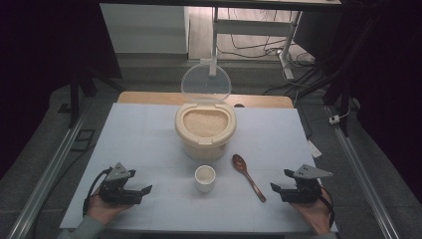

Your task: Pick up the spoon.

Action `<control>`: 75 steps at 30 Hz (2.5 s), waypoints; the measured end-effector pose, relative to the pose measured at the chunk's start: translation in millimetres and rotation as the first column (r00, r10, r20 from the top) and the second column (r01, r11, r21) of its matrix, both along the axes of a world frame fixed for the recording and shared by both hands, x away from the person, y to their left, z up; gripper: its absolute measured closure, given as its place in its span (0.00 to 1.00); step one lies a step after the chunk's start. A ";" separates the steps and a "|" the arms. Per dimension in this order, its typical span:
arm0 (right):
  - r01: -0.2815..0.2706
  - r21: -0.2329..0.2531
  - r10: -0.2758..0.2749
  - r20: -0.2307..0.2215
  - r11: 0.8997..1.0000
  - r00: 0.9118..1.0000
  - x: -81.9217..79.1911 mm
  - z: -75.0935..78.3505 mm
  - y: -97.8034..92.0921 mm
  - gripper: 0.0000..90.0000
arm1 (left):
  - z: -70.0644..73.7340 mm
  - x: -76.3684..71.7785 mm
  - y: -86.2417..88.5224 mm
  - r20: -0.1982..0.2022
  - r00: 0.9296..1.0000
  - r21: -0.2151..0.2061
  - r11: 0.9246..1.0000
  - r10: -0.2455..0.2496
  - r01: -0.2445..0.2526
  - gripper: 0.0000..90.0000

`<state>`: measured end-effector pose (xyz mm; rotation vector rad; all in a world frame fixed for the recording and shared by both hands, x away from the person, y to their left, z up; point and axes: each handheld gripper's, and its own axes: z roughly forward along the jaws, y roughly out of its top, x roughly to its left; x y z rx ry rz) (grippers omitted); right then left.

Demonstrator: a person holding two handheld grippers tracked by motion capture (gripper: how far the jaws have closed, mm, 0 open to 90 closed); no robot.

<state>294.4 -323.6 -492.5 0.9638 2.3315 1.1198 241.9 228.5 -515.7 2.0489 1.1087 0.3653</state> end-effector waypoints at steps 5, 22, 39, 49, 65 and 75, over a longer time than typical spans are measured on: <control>0.001 0.008 -0.001 0.009 1.000 1.000 -1.2 1.3 0.6 0.28 | -1.1 -0.3 -0.7 -0.001 1.000 0.001 1.000 -0.001 0.001 0.16; -0.001 0.010 0.001 0.009 1.000 1.000 -1.9 5.0 5.4 0.30 | -1.1 -0.5 -1.4 0.006 1.000 0.016 1.000 0.003 -0.003 0.16; -0.023 -0.009 0.023 -0.027 1.000 0.999 -6.9 25.1 29.4 0.32 | -1.2 -0.6 -1.8 0.006 1.000 0.018 1.000 0.000 0.000 0.16; -0.053 -0.041 0.051 -0.059 0.998 0.997 -10.0 35.0 50.2 0.33 | -2.0 -0.3 -3.3 0.001 1.000 0.022 1.000 -0.005 0.005 0.16; -0.046 -0.106 0.032 -0.134 0.993 0.990 -4.1 38.5 72.7 0.33 | -3.0 0.2 -4.2 0.000 1.000 0.027 1.000 -0.008 0.008 0.16; -0.018 -0.195 -0.022 -0.202 0.981 0.979 7.1 41.6 90.0 0.36 | -3.4 0.3 -4.5 -0.003 1.000 0.025 1.000 -0.014 0.014 0.16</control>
